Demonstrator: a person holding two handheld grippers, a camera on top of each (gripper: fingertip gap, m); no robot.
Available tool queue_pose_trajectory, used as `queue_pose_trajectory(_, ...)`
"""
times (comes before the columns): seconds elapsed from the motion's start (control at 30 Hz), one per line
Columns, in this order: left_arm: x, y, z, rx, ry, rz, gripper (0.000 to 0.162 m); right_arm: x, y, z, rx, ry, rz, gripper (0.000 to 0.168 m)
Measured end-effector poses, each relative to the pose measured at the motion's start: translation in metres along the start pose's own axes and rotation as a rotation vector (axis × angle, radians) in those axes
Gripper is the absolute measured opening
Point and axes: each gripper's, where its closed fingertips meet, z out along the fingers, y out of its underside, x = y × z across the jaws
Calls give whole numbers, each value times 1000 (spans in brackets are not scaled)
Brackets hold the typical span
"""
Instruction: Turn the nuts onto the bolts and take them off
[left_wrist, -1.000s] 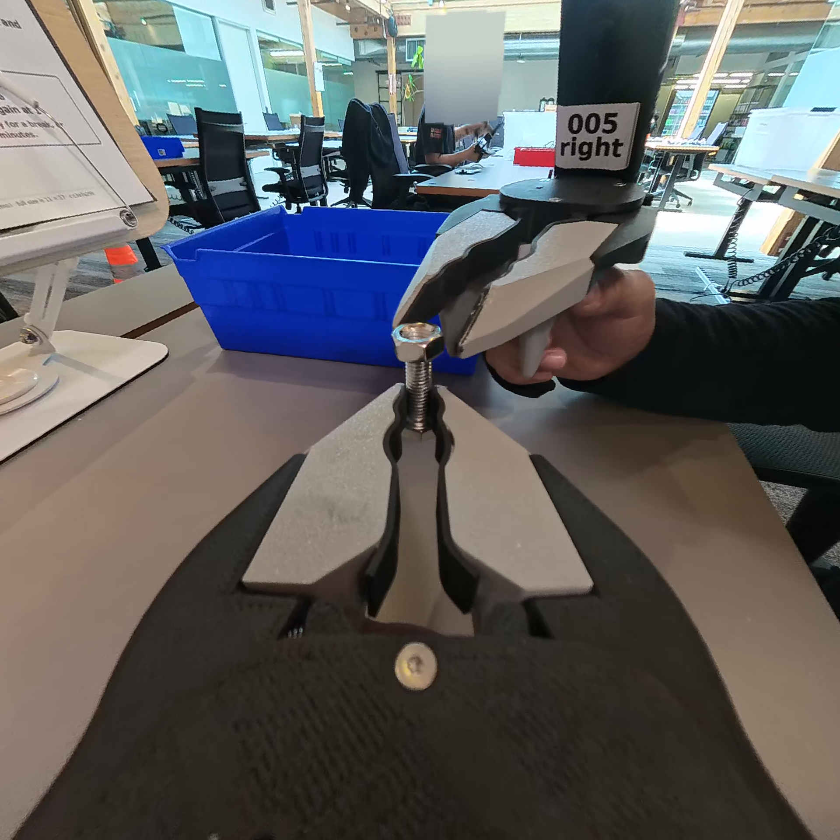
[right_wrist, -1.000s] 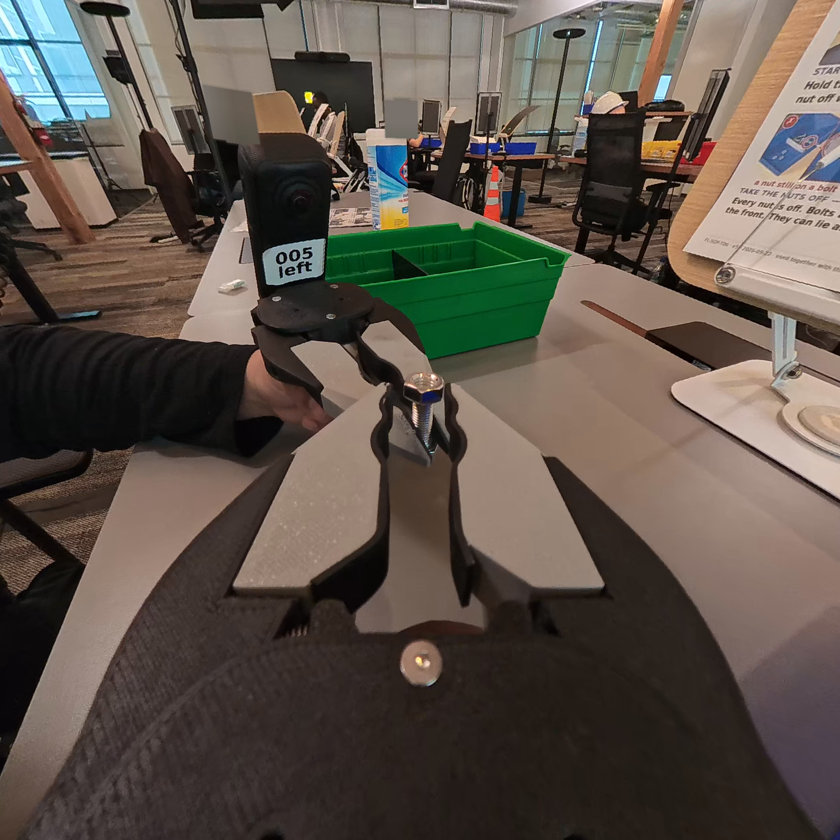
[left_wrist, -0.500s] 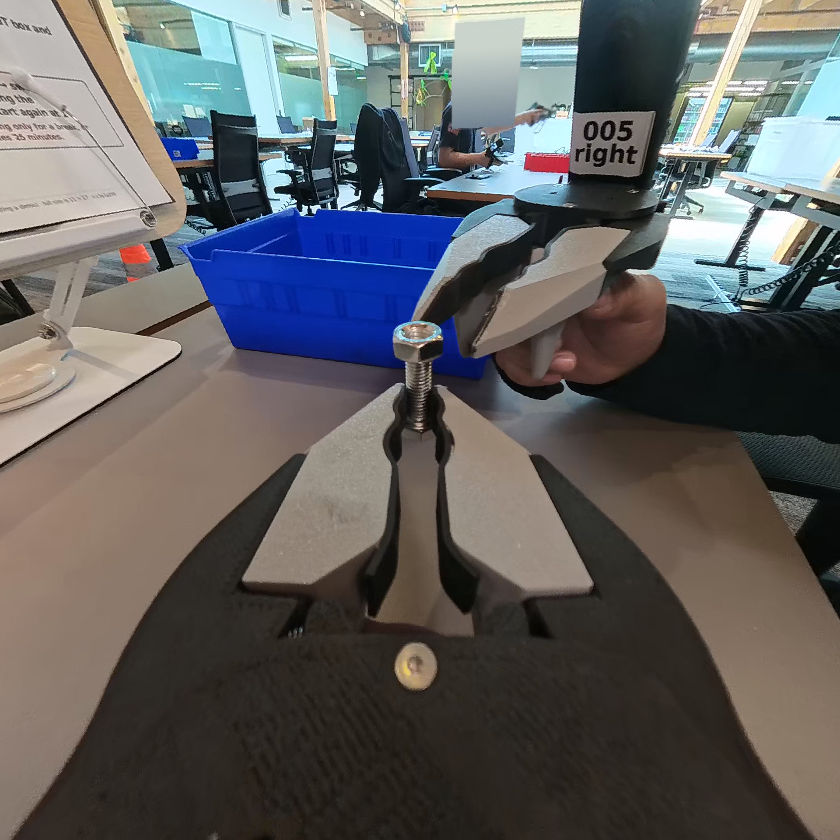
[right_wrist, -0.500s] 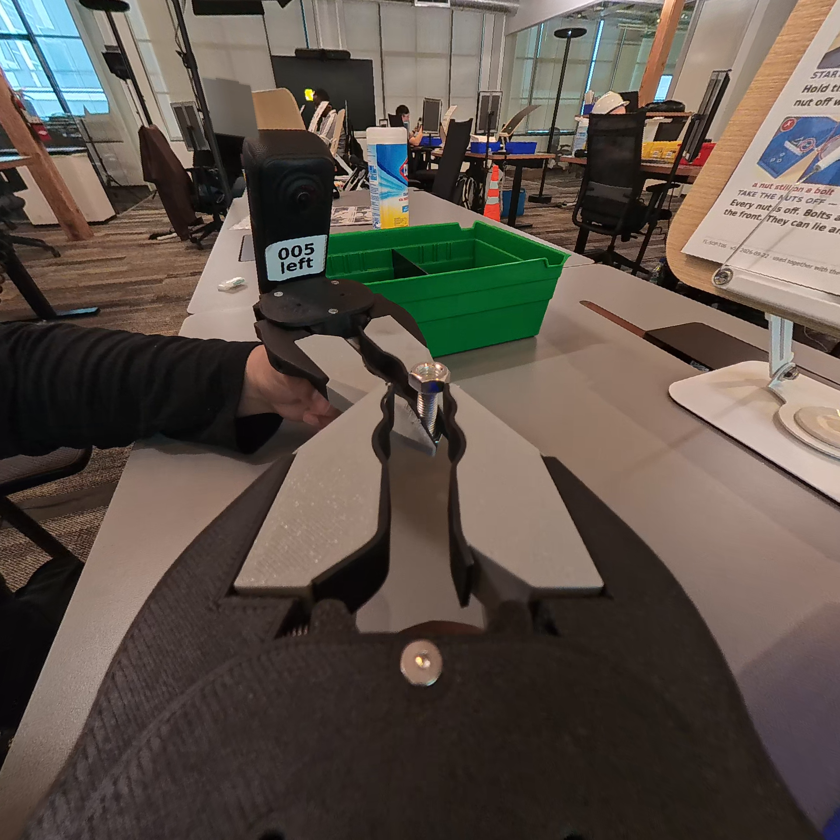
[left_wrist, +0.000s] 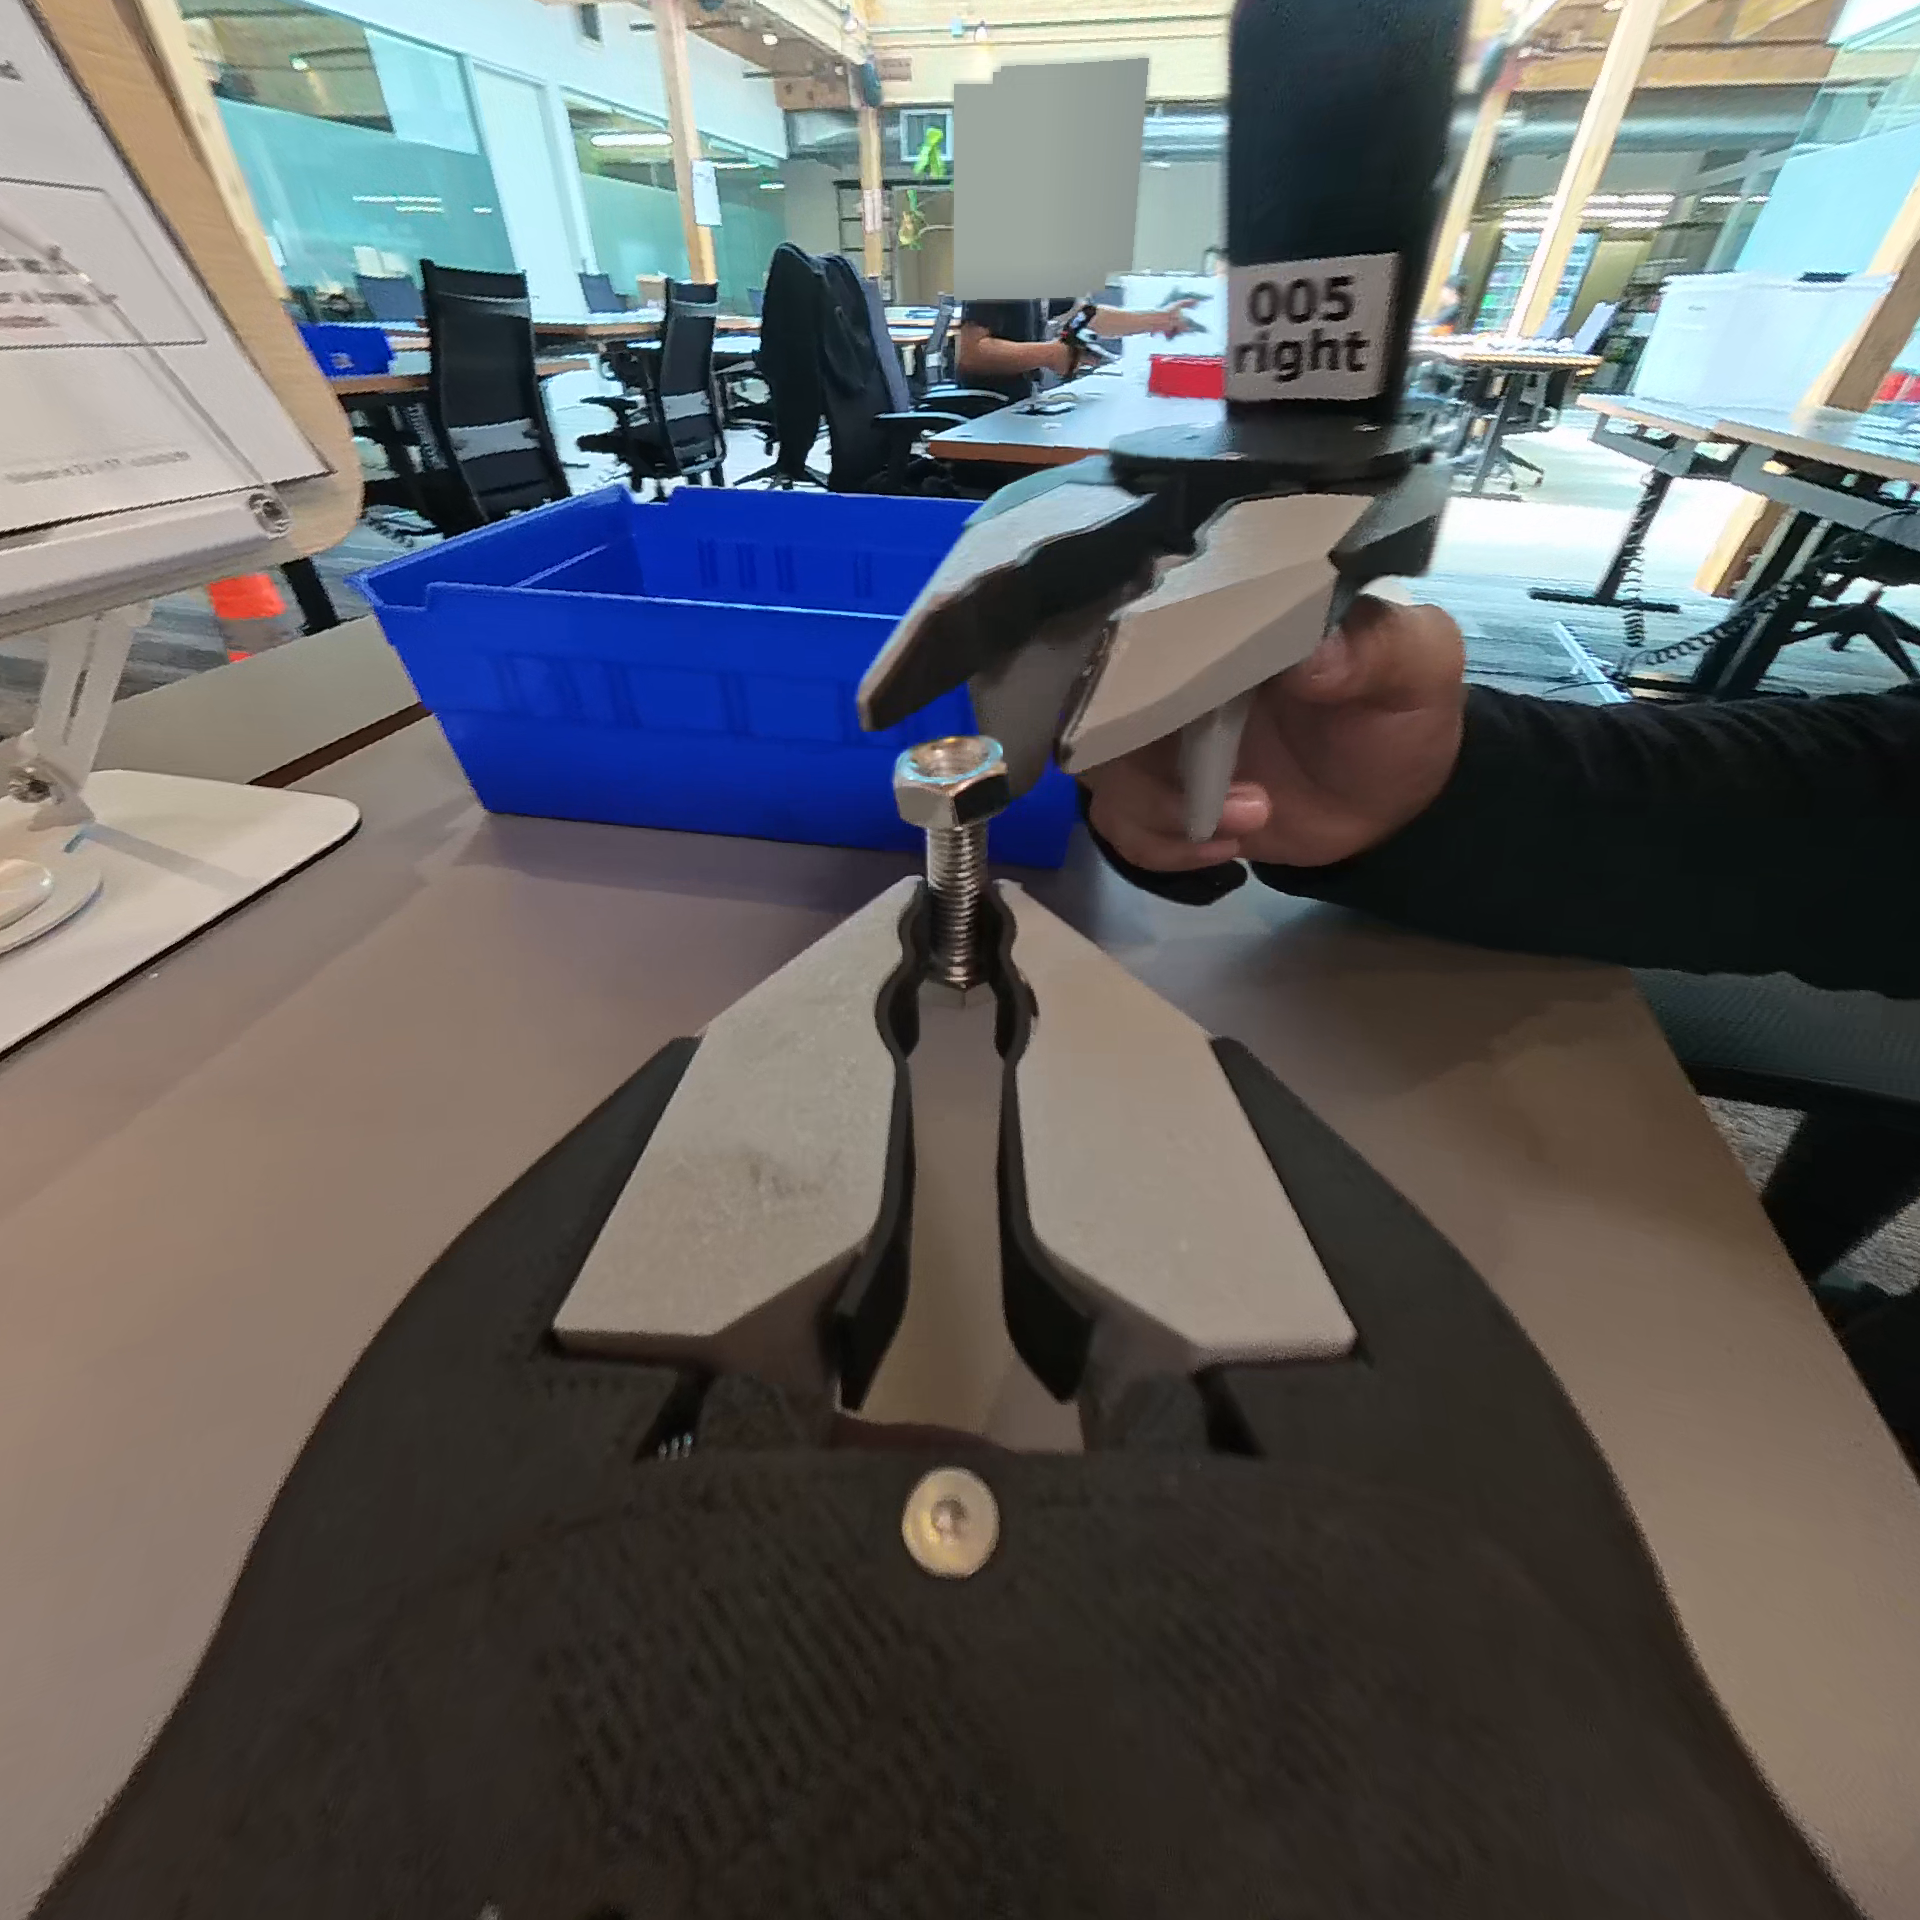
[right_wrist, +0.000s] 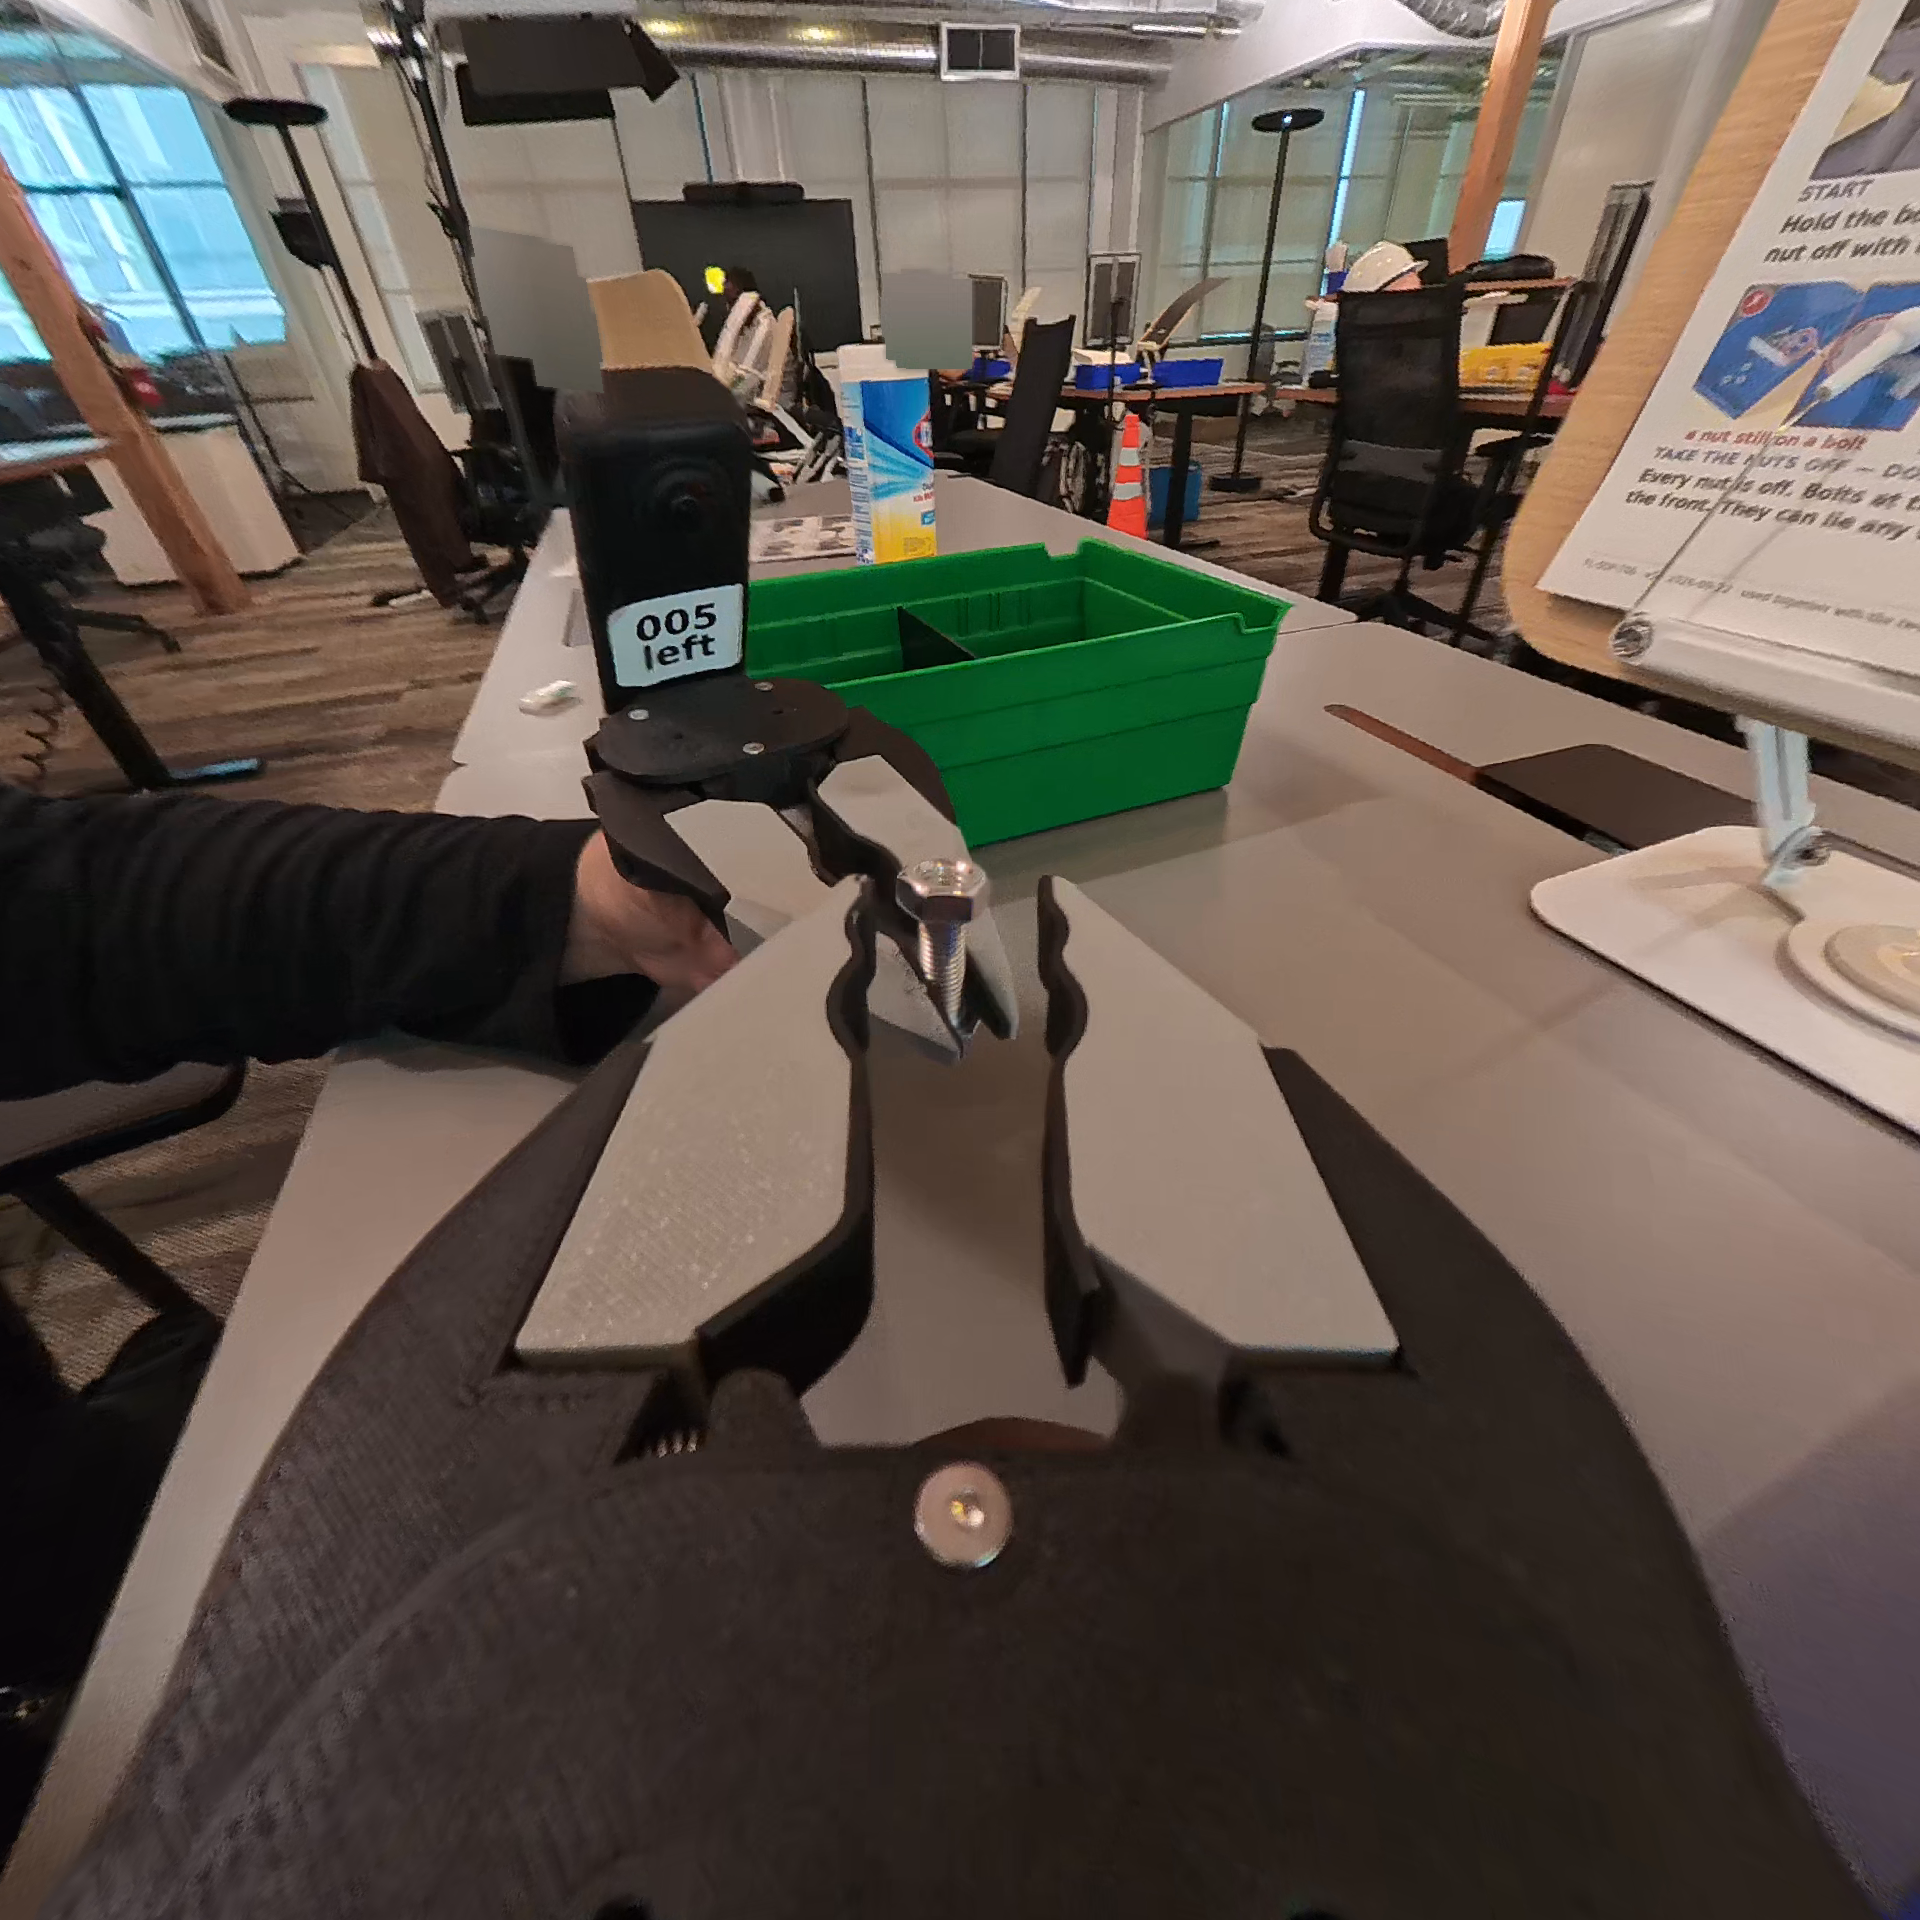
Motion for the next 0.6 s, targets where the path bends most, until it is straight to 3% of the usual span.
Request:
queue_pose_trajectory(0.13,14,-2,2,10,55,44,6,-15,-2,5,32,-110,91,43)
queue_pose_trajectory(0.23,17,-3,2,19,70,46,6,-24,-2,9,31,-147,84,45)
queue_pose_trajectory(0.6,11,-1,3,11,36,50,7,-29,4,17,-1,-94,4,49)
